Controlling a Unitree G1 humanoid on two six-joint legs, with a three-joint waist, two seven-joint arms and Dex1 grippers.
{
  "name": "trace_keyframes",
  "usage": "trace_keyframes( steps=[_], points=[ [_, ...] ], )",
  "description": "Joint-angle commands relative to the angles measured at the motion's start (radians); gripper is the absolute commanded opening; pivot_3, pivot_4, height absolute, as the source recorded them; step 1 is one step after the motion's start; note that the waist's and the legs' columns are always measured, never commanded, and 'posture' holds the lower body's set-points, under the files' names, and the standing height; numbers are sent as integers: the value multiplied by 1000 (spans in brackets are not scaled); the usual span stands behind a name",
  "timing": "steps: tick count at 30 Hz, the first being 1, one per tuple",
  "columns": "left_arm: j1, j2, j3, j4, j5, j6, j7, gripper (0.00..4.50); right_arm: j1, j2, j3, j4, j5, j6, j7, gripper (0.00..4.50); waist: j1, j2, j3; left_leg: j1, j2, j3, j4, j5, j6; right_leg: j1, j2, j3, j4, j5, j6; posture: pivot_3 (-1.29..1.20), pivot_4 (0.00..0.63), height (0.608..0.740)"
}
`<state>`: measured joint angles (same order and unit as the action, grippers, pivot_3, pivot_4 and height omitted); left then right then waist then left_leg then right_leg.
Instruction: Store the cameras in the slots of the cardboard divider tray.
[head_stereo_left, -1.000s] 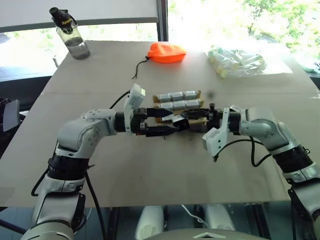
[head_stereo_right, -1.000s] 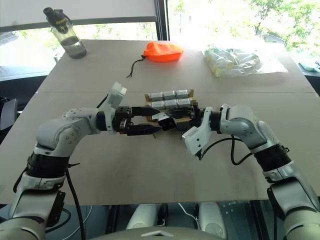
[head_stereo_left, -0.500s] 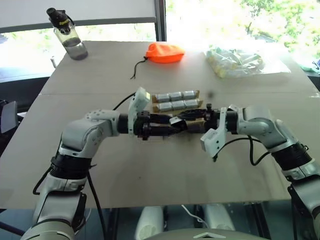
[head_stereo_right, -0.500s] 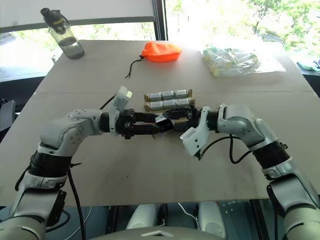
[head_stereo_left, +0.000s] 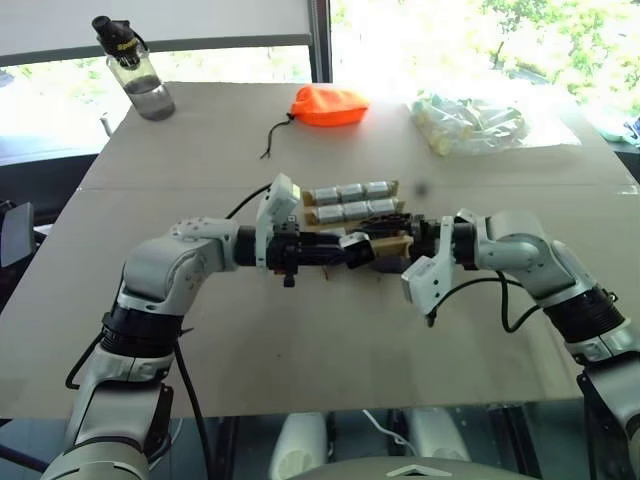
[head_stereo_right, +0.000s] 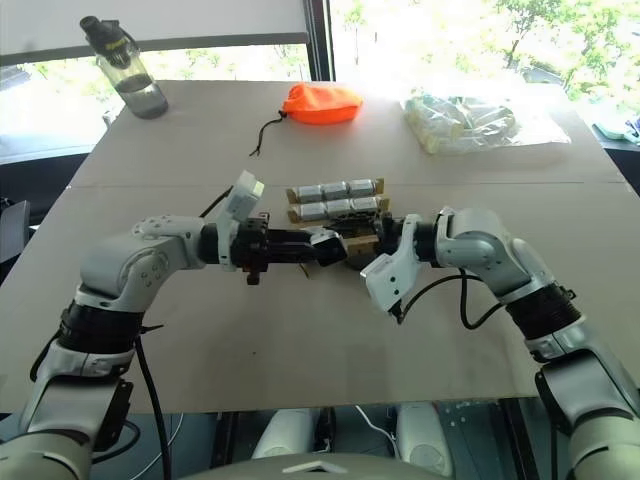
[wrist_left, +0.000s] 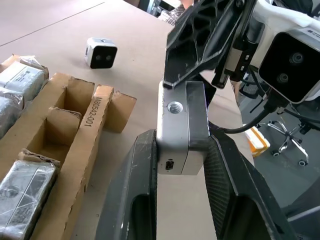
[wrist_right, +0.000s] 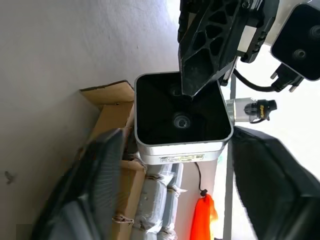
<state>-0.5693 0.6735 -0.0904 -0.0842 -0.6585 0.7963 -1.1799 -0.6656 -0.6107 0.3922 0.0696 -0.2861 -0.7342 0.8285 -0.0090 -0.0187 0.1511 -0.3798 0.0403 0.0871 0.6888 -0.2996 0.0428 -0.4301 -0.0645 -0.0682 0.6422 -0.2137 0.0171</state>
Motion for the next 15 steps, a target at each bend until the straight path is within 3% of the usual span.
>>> trace_keyframes(
  steps=[1,4,8,12,15],
  points=[
    [-42,9,-4,11,10,-25,-42,726,21,-14,-18,-49,44,60,20,4404,1,0,0,0,0,0,0,0,0,0,0,0,0,0,0,0,150,740],
    [-81,3,-11,50,41,-64,-63,726,84,-44,-57,-89,97,130,32,4404,3,0,0,0,0,0,0,0,0,0,0,0,0,0,0,0,150,740],
    [-179,-42,-32,214,154,-244,-72,726,331,-109,-190,-266,395,444,56,4404,29,-1,0,-2,-1,-2,0,0,0,0,0,-2,-1,0,0,0,150,740],
    [-217,-83,-42,320,232,-415,-103,726,555,-153,-339,-463,689,778,26,4404,24,0,0,-2,-2,0,0,0,0,0,-1,-1,-1,0,0,0,150,740],
    [-241,-102,-64,410,294,-510,-131,726,693,-150,-442,-568,820,891,-12,4404,23,-1,1,-1,-1,0,0,0,0,0,0,-1,-1,0,0,0,150,740]
  ],
)
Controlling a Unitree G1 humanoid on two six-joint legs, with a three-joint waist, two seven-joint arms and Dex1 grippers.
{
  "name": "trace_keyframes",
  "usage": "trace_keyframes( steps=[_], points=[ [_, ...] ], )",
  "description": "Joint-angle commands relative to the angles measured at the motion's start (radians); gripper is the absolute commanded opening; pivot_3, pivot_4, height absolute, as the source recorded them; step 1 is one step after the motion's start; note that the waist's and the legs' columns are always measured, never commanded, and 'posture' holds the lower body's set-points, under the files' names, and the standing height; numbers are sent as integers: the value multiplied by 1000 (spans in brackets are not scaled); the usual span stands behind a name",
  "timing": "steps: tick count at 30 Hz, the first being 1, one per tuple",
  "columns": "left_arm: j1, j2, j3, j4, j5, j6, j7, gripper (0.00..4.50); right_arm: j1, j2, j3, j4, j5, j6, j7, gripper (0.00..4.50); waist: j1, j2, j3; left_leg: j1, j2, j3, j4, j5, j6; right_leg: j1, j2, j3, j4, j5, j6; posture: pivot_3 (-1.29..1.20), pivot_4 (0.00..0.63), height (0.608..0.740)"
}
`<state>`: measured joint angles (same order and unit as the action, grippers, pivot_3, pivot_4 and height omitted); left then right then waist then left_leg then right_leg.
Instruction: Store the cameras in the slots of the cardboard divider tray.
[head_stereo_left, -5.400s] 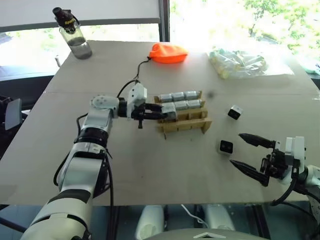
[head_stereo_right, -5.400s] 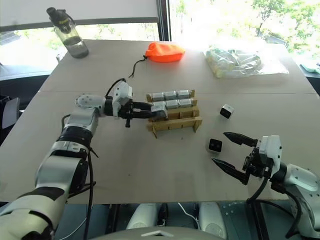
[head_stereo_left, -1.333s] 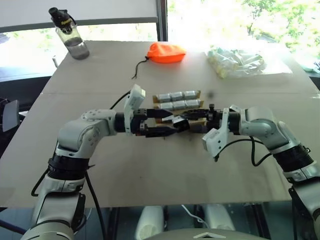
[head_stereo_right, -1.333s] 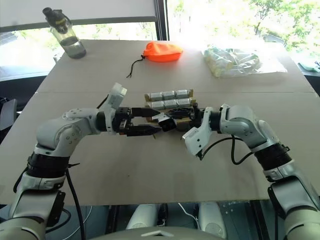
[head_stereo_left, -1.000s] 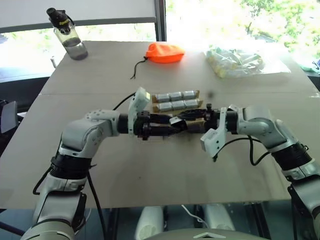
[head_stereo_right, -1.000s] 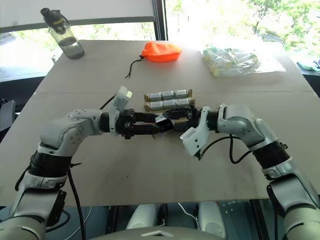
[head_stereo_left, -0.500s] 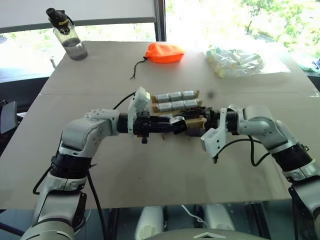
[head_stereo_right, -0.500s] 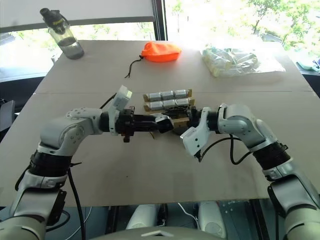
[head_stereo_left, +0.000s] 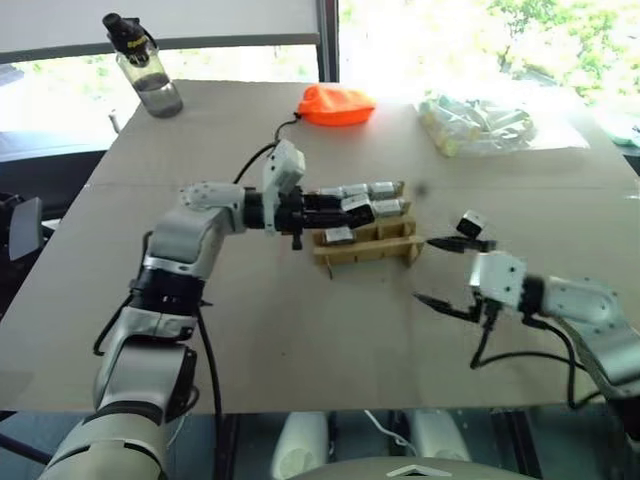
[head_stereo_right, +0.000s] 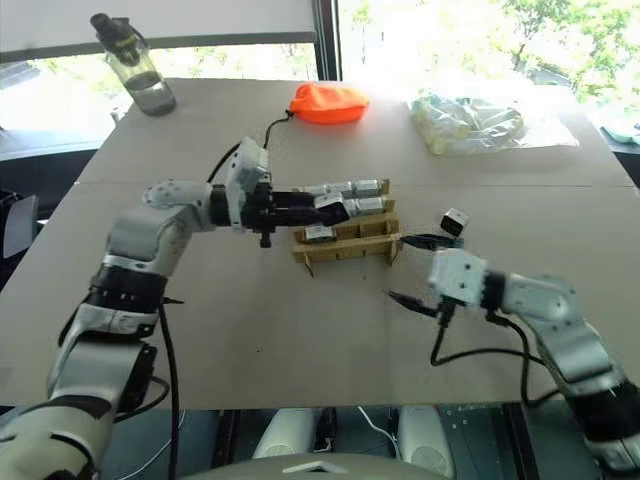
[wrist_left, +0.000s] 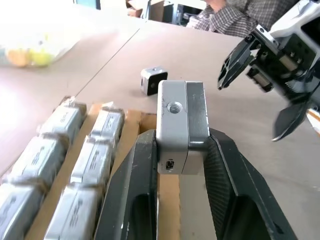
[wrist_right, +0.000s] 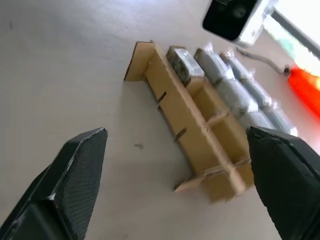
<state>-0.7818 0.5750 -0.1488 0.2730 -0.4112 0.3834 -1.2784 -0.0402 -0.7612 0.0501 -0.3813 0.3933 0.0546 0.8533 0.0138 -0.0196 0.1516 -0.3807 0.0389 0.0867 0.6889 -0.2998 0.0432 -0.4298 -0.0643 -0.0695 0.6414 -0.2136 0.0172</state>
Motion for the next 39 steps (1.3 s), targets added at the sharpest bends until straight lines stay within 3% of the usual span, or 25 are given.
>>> trace_keyframes(
  steps=[1,5,12,21,32,39],
  points=[
    [-34,-7,-16,83,68,-135,-50,726,108,4,-127,-149,183,140,-50,4404,0,0,0,0,0,0,0,0,0,0,1,0,0,0,0,0,150,740],
    [-81,-23,-52,235,167,-298,-84,726,255,30,-221,-237,316,256,-106,4404,1,0,0,1,1,-1,0,0,0,0,2,0,1,0,0,0,150,740],
    [-155,-96,-39,428,216,-432,-111,726,404,72,-304,-258,301,250,-111,4404,6,-3,-1,-1,-1,-1,1,-3,5,0,1,0,-1,0,0,0,150,740],
    [-249,-163,-27,615,251,-472,-131,726,413,107,-283,-280,270,248,-114,4404,-1,-3,0,-1,0,-1,1,-4,7,0,1,1,-1,0,0,0,150,740],
    [-214,-133,-43,614,317,-508,-167,726,407,108,-297,-262,254,239,-102,4404,-1,-4,0,0,0,-1,1,-4,7,0,1,1,0,0,0,0,150,740],
    [-185,-125,-52,557,313,-404,-191,726,380,108,-289,-236,237,230,-83,4404,-2,-4,0,0,0,-1,1,-4,7,0,2,1,0,0,0,0,150,740]
  ],
)
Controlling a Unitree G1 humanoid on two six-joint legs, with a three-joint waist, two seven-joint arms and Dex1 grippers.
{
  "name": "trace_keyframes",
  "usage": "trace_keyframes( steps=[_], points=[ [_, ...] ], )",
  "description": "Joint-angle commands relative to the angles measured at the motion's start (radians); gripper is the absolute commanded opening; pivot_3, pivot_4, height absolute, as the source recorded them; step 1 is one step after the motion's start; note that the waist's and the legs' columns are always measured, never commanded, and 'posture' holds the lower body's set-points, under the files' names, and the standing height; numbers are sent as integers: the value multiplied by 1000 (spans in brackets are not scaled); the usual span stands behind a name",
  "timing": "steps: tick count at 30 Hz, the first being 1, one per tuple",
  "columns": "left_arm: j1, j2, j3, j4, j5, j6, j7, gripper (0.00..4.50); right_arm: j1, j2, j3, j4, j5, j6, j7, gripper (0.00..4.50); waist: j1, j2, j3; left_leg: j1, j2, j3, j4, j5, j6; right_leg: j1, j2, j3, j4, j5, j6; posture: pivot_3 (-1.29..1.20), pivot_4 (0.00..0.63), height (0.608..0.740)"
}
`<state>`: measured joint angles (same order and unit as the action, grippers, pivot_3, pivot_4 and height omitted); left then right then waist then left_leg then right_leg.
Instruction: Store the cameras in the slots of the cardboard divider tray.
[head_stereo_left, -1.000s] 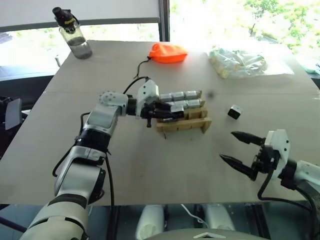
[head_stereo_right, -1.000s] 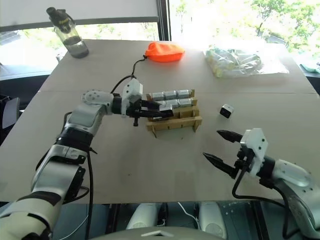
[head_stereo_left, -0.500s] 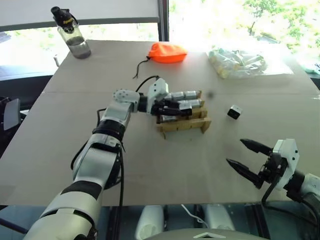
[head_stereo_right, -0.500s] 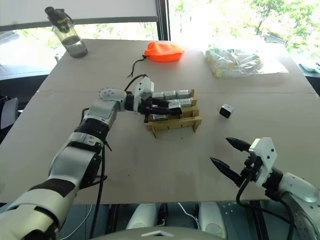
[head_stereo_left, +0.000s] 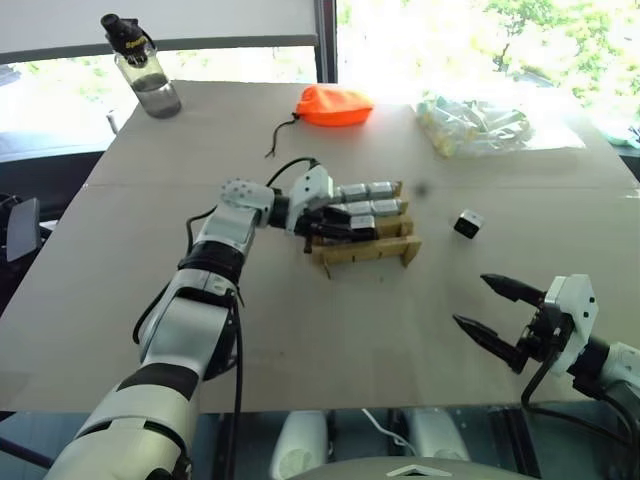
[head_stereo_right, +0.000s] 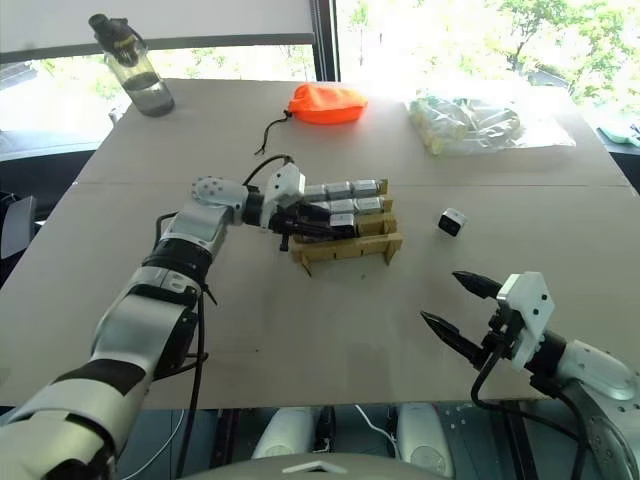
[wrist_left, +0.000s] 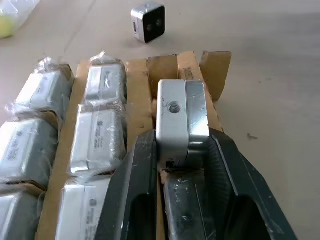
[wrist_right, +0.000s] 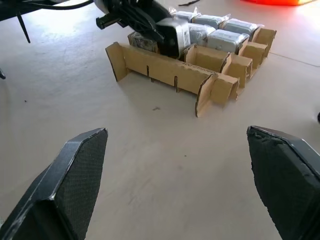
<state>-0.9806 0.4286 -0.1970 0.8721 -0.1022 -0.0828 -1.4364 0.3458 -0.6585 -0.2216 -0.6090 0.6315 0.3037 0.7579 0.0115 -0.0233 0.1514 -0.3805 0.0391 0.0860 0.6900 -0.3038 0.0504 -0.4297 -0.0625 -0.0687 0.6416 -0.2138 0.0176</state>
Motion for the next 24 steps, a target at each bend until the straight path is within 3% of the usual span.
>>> trace_keyframes(
  steps=[1,3,5,12,18,24],
  points=[
    [20,24,-6,-58,-5,96,-57,726,-7,6,-18,-6,-3,-20,14,4404,0,0,0,0,0,0,0,0,0,0,0,0,0,0,0,0,150,740],
    [33,34,-10,-94,-7,139,-72,726,-9,7,-19,-1,-5,-22,17,4404,-3,0,0,0,0,0,0,0,0,0,0,0,0,0,0,0,150,740],
    [41,42,-16,-117,0,163,-73,1741,-9,8,-19,4,-11,-26,22,4500,-2,0,0,0,0,0,0,2,-3,0,0,0,0,0,0,0,150,740],
    [29,41,1,-121,21,138,-12,4483,-19,21,-14,16,-30,-34,31,4500,5,0,0,0,0,-1,0,1,-2,0,0,0,0,0,0,0,150,740],
    [76,92,78,-329,-87,199,-35,4483,-99,35,-4,77,-96,-52,-4,4500,0,0,0,-1,0,-1,2,1,-1,0,0,0,1,0,0,0,150,740],
    [305,243,219,-870,-362,545,-30,4483,-266,-6,22,276,-214,-69,-4,4500,-16,0,0,0,2,0,0,2,-4,0,-1,1,0,0,0,0,150,740]
  ],
)
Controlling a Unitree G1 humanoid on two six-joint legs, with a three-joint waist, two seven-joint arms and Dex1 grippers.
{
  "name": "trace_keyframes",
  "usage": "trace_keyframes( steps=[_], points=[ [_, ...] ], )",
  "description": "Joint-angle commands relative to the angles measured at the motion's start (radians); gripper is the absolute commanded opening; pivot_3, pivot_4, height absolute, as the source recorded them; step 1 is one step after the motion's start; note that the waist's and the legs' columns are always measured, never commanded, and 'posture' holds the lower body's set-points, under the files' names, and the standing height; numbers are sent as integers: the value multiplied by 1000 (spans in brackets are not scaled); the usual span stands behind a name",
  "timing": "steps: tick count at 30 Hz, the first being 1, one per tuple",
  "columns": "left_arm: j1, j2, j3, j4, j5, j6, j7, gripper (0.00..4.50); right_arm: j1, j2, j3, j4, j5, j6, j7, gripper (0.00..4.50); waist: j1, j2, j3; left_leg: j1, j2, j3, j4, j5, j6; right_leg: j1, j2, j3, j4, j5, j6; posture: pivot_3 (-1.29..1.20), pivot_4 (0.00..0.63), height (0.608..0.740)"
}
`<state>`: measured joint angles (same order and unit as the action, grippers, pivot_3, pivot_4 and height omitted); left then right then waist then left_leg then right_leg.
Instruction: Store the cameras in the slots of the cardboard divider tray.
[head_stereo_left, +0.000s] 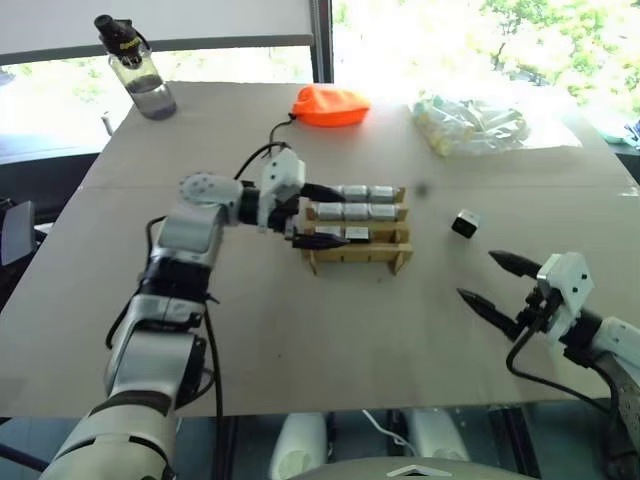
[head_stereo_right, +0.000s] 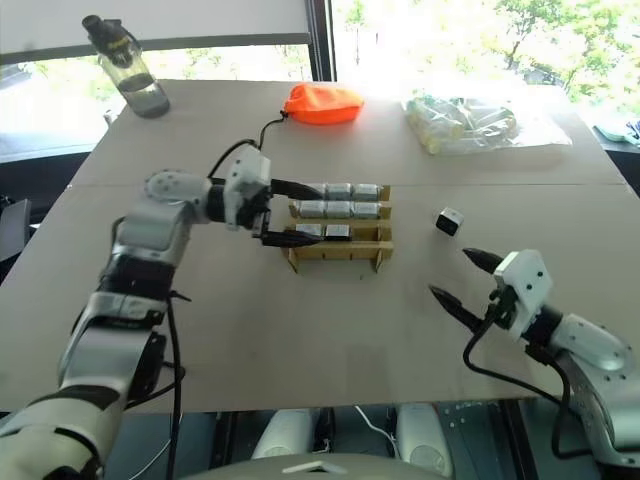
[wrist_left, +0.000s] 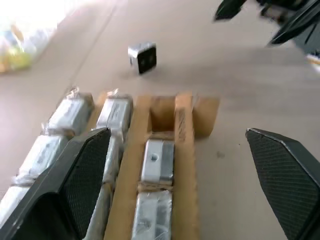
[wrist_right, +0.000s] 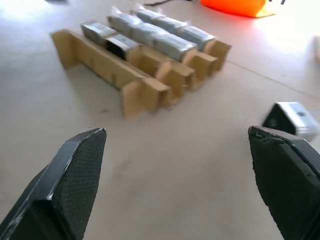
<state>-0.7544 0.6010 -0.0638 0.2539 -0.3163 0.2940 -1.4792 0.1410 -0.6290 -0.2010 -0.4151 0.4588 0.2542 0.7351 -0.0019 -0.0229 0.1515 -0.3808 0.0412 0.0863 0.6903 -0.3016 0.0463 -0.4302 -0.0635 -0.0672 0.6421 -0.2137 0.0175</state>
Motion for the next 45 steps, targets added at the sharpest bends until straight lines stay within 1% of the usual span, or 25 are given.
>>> trace_keyframes(
  steps=[1,5,7,10,11,13,15,17,20,23,28,29,30,35,36,41,43,45],
  points=[
    [123,104,108,-323,-181,213,21,4483,-98,-49,9,125,-47,-8,35,4500,-4,0,0,0,0,0,0,0,0,0,0,0,0,0,0,0,150,740],
    [329,253,208,-551,-239,294,55,4483,-282,-89,54,329,-91,-34,106,4500,-10,1,1,1,0,1,0,0,0,0,-1,1,0,0,0,0,150,740],
    [417,305,279,-630,-280,327,74,4483,-375,-95,81,441,-113,-34,135,4500,-8,1,1,2,1,0,0,0,0,0,-1,1,0,0,0,0,150,740],
    [510,323,409,-732,-353,397,168,4483,-519,-88,118,623,-118,9,201,4500,-4,1,1,1,1,-1,0,0,0,1,-1,1,0,0,0,0,150,740],
    [532,328,434,-758,-366,408,192,4483,-552,-86,124,670,-124,9,212,4500,-4,1,1,1,1,-1,0,0,0,1,-1,1,0,0,0,0,150,740],
    [617,325,557,-843,-368,457,286,4483,-671,-71,144,836,-135,5,267,4500,-8,1,1,1,0,-1,0,0,0,1,-1,1,0,0,0,0,150,740],
    [647,318,620,-891,-379,528,409,4483,-745,-64,165,946,-156,-17,314,4500,-8,2,2,1,0,0,-1,0,0,1,-1,2,-1,0,0,0,150,740],
    [649,307,640,-929,-397,562,493,4483,-793,-57,179,1020,-178,-43,343,4500,-4,2,2,1,0,-1,-1,0,0,1,-2,1,-1,0,0,0,150,740],
    [652,289,661,-983,-460,599,574,4483,-851,-44,194,1114,-198,-63,386,4500,-2,2,2,0,0,-2,-2,0,-1,1,-2,1,-1,0,0,0,150,740],
    [671,289,669,-1008,-495,608,604,4483,-887,-33,203,1179,-221,-92,406,4500,-6,2,2,0,0,-2,-2,0,-1,1,-3,1,-1,0,0,0,150,740],
    [704,318,691,-1017,-542,608,626,4483,-924,-22,202,1249,-246,-126,436,4500,-11,2,2,1,0,-1,-2,1,-2,1,-3,1,0,0,0,0,150,740],
    [708,324,692,-1016,-546,605,628,4500,-929,-19,197,1258,-248,-136,434,3990,-11,2,2,1,0,-1,-2,1,-2,1,-3,1,0,0,0,0,150,740],
    [711,328,693,-1014,-550,602,630,4500,-935,-16,191,1267,-249,-141,431,3752,-11,3,2,1,0,-2,-2,1,-2,1,-3,1,0,0,0,0,150,740],
    [716,349,686,-995,-572,583,628,4500,-939,-2,179,1269,-245,-164,441,1208,-11,3,2,1,0,-2,-2,1,-2,1,-3,1,0,0,0,0,150,740],
    [718,353,686,-990,-574,579,624,4500,-937,-2,176,1264,-244,-167,443,755,-11,3,2,1,0,-2,-2,1,-2,1,-3,1,0,0,0,0,150,740],
    [738,364,687,-954,-563,552,608,4500,-941,5,165,1173,-219,-153,471,716,-11,4,3,1,0,-1,-2,1,-3,1,-3,1,0,0,0,0,150,740],
    [753,367,684,-940,-551,536,600,4500,-946,9,175,1104,-218,-163,488,716,-12,5,3,1,0,-1,-2,1,-3,1,-3,0,0,0,0,0,150,740],
    [759,368,684,-929,-554,527,594,4500,-950,22,197,994,-204,-157,528,716,-13,6,4,1,0,-1,-2,1,-3,0,-3,0,0,0,0,0,150,740]
  ],
)
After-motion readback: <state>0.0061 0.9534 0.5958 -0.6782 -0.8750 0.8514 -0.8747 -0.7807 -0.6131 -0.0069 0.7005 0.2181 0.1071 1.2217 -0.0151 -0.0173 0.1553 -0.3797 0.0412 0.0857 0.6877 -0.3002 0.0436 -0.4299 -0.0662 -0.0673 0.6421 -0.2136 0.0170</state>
